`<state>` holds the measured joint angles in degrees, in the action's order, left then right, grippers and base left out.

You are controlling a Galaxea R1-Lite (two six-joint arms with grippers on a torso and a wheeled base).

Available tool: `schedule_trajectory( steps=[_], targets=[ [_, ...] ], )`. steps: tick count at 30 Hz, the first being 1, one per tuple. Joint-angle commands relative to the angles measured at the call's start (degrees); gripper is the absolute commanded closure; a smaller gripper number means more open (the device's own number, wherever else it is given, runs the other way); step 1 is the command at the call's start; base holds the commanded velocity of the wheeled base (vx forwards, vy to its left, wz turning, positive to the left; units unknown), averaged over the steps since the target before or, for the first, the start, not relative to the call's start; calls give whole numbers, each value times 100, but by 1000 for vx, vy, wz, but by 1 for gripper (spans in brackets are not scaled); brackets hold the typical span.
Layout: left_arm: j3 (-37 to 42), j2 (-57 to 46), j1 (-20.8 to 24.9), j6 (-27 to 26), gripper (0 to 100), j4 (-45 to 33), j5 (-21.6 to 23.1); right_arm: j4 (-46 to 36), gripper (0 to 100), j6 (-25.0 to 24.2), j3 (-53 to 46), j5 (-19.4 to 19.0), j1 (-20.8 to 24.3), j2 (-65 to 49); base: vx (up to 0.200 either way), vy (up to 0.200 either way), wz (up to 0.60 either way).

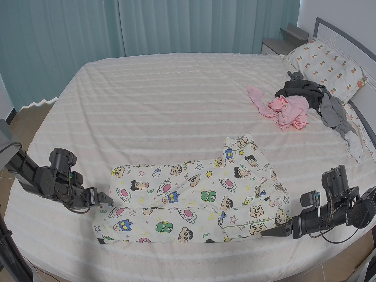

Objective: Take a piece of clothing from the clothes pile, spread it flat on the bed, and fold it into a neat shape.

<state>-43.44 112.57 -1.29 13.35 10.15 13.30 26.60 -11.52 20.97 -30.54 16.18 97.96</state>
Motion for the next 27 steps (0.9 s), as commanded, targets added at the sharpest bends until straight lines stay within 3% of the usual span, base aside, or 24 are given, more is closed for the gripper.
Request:
schedule_trajectory(
  steps=[1,4,11,16,27],
  targets=[
    [-359,-262,41,590,0,13,15,29,0,1,21,171,-71,-102,0,0,0],
    [-447,-262,59,862,0,13,15,153,0,1,-14,171,-71,-84,0,0,0],
    [-447,-209,59,941,0,74,67,284,0,-8,-40,189,-71,-49,0,0,0],
    [-429,-200,217,1425,0,338,349,284,0,-8,-40,180,-80,-40,0,0,0],
    [-385,-68,261,1390,0,523,340,284,0,1,-40,180,-71,-40,0,0,0]
  ],
)
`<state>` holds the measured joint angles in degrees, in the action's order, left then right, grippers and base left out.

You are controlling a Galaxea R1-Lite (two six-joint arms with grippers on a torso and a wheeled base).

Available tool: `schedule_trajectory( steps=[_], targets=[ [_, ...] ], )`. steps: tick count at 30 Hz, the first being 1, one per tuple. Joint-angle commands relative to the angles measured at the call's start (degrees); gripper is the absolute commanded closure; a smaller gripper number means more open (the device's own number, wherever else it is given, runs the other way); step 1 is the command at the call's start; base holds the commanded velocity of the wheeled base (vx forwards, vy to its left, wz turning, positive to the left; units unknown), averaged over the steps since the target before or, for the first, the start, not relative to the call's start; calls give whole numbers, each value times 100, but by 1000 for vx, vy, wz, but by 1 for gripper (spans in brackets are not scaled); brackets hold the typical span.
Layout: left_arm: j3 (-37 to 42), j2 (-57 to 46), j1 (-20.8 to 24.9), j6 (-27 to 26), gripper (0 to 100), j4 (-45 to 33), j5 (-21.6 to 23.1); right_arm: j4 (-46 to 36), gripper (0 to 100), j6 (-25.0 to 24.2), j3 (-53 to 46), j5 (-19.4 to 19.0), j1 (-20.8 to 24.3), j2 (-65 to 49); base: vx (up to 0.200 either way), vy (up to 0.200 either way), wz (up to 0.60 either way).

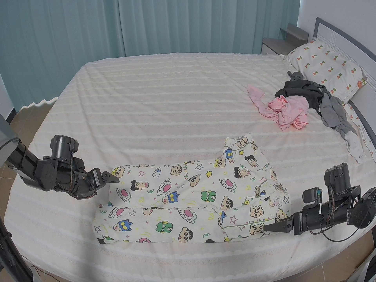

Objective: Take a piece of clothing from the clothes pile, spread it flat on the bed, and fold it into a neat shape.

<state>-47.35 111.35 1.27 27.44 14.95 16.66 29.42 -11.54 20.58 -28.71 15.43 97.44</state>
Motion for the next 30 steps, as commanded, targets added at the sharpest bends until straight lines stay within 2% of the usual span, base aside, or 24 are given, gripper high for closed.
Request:
schedule_trajectory(
  steps=[1,6,13,15,21,23,29,30],
  targets=[
    [6,62,5,-28,0,87,3,3,0,3,-1,-3,4,21,0,0,0],
    [-82,256,5,-28,0,571,-67,3,0,3,-1,-3,4,29,0,0,0],
    [-2,273,14,77,0,536,-76,3,0,3,-1,-12,4,38,0,0,0],
    [-11,265,5,323,0,562,-76,3,0,3,-1,-12,12,56,0,0,0],
    [-2,229,14,262,0,597,-76,3,0,3,-10,-12,12,56,200,0,0],
    [-11,221,31,244,0,597,-58,3,0,3,-10,-12,12,56,0,0,0],
    [-46,352,31,-415,0,562,-76,3,0,12,-10,-12,12,56,0,0,0],
    [-46,467,31,-687,0,562,-84,3,0,12,-10,-12,12,56,0,0,0]
  ],
)
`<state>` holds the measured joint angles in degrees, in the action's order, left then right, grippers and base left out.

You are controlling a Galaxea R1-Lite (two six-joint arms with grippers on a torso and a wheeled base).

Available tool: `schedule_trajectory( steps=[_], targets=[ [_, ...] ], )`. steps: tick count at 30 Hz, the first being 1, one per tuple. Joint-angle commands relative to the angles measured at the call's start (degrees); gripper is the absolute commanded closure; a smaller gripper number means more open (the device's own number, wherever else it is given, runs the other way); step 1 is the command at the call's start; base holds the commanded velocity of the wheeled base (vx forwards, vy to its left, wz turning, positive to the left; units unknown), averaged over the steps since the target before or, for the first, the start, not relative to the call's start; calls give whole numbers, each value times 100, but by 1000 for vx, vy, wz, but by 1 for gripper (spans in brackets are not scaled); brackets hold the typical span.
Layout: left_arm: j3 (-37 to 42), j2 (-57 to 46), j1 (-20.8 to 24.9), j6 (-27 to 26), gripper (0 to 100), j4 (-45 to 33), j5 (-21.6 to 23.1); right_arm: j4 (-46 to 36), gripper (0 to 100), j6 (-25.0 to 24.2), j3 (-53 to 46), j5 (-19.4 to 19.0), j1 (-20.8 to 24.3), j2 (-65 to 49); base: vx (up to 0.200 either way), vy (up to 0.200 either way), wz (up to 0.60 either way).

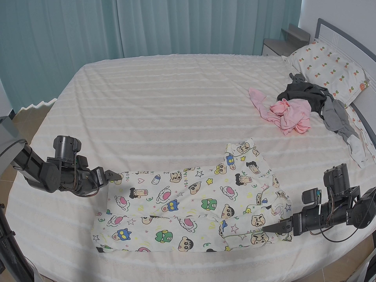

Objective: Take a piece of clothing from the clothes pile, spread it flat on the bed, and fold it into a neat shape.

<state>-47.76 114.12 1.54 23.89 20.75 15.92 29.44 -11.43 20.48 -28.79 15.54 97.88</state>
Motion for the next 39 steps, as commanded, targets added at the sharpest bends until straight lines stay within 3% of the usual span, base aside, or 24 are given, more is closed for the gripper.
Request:
schedule_trajectory(
  steps=[1,7,14,28,29,33,39],
  targets=[
    [-23,278,-4,-465,0,-27,-10,0,0,1,0,-3,10,12,0,0,0],
    [-620,999,5,-834,0,8,-388,0,0,1,0,-3,19,21,0,0,0],
    [-1534,1579,22,-763,0,-71,-362,9,0,1,9,5,-7,117,0,0,0],
    [-1947,1930,172,-588,0,8,-370,62,0,1,88,5,-78,355,0,0,0],
    [-2044,1939,180,-429,100,8,-379,229,0,-8,88,5,-139,355,0,0,0],
    [-2193,1992,172,-359,100,-9,-423,642,0,-61,176,32,-183,355,0,0,0],
    [-2273,1983,154,-350,100,17,-660,273,0,-78,1353,366,-535,926,0,0,0]
  ],
)
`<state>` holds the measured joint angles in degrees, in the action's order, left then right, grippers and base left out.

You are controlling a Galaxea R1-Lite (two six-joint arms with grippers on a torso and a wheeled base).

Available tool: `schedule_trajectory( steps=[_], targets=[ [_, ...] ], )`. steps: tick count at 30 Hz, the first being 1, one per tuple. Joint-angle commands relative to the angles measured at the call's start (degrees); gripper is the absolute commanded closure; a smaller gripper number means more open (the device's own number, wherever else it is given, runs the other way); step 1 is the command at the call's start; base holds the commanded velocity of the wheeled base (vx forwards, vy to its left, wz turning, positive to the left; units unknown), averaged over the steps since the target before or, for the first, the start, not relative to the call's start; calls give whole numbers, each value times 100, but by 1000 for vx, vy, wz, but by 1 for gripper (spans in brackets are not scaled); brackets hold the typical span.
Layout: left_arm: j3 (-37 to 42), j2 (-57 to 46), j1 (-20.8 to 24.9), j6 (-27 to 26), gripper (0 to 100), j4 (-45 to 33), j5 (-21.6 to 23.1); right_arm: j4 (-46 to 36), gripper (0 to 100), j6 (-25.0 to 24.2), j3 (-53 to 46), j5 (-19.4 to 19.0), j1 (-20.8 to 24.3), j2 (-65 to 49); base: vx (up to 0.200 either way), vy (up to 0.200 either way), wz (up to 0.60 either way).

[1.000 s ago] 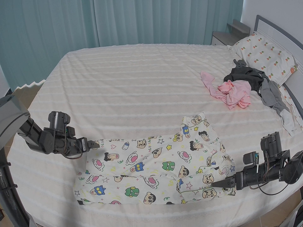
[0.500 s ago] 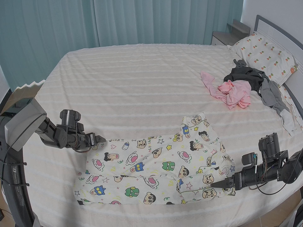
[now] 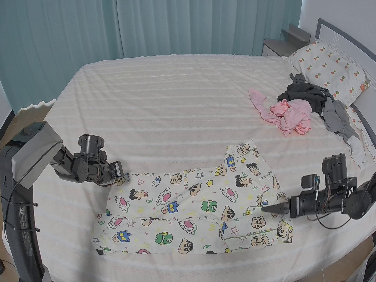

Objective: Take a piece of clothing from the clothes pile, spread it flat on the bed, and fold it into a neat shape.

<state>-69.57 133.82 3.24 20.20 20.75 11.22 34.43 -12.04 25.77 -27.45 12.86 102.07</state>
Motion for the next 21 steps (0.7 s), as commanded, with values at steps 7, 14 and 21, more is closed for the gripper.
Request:
schedule_trajectory(
  steps=[7,14,21],
  targets=[
    [-127,-31,-17,441,100,527,-752,-446,0,-26,1879,487,-460,1263,0,0,0],
    [-162,-49,-52,520,100,588,-998,-1078,0,-26,3171,856,-583,2098,0,0,0],
    [-285,-57,-52,538,100,588,-1245,-1184,0,-8,4243,961,-548,3020,0,0,0]
  ],
)
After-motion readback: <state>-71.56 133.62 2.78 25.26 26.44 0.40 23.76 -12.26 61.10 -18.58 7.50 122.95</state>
